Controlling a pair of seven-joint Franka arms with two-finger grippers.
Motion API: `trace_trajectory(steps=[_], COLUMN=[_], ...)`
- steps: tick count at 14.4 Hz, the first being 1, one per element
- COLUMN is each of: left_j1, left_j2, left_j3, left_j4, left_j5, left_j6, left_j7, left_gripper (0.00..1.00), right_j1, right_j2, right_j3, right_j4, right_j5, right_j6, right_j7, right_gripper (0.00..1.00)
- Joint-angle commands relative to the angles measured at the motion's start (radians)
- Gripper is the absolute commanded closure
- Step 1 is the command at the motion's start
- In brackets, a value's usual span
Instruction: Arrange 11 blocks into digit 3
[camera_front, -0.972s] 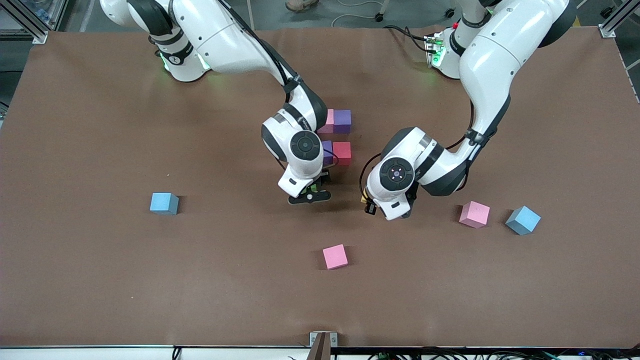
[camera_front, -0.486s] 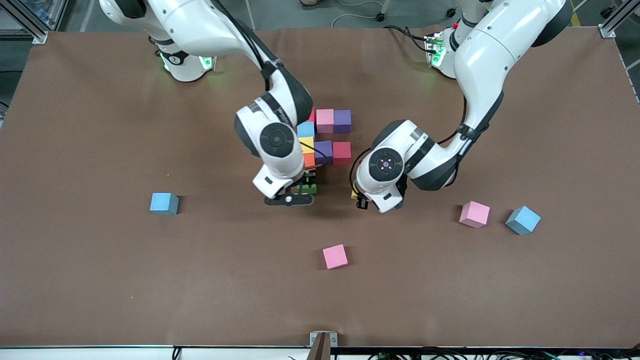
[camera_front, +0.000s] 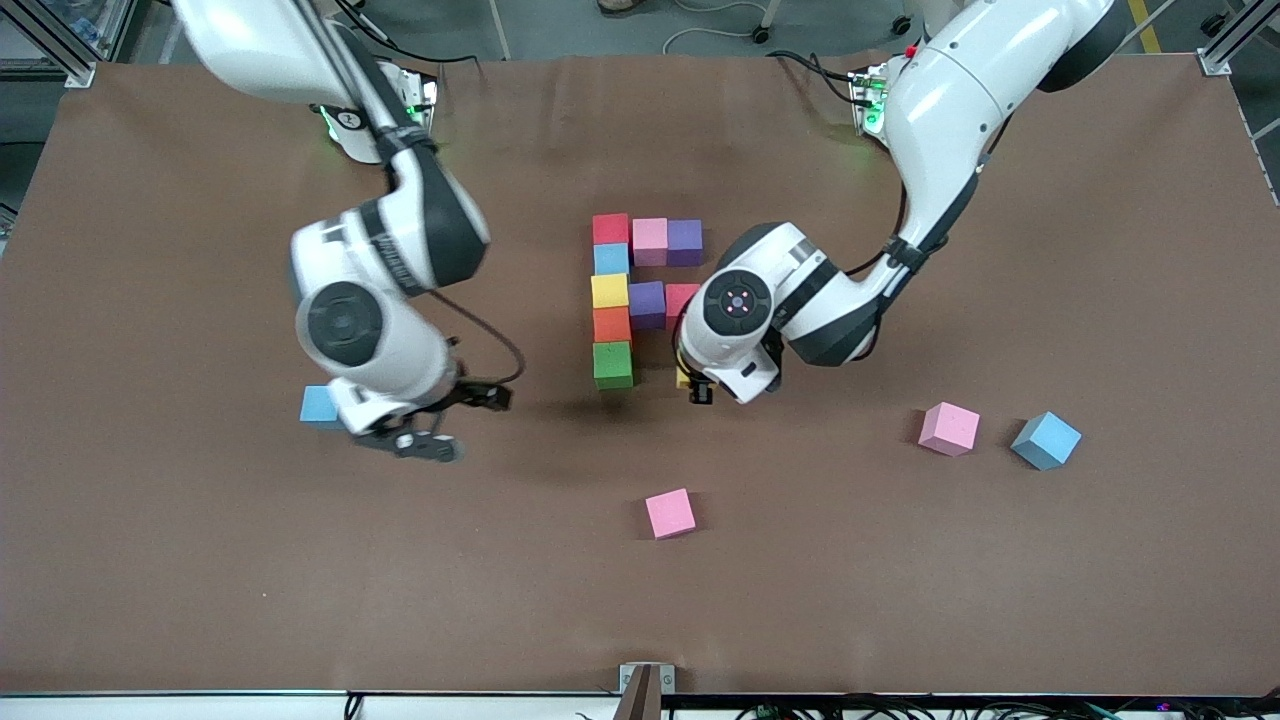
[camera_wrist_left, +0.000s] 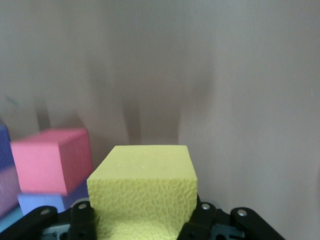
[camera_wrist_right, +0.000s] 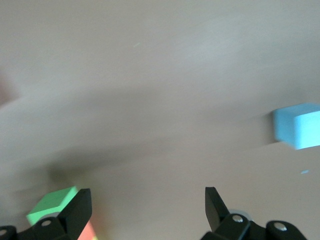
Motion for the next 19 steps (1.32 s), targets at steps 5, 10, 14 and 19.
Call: trace_trajectory(steps=[5, 10, 14, 19], left_j1=[-0.071, -0.109, -0.181, -0.187], left_j2=[0.018, 0.064, 0.071, 0.077], left_j3=[0.019, 0.022, 0.125, 0.125], left_j4=[-0.012, -0.006, -0.007, -0.007], left_j5=[0.118, 0.175, 0.168, 0.158], left_j6=[0.066, 0.094, 0.107, 0.165], left_j7=[-0.152, -0.193, -0.198, -0.284], left_gripper=[0.78, 0.78, 0.78, 0.77], right_j1=[-0.194, -0.284, -0.383, -0.437], right_j2=[-0.134, -0.298, -0.356, -0.337], right_j3=[-0.007, -0.007, -0.007, -0.007], right_j4=[-0.042, -0.183, -0.184, -0.045], right_j5=[-0.115, -0.118, -0.118, -0.123], right_j6=[-0.149, -0.156, -0.180, -0.284], right_j7=[-0.381, -0.490, -0.602, -0.627], right_gripper=[0.00, 0.00, 0.00, 0.00])
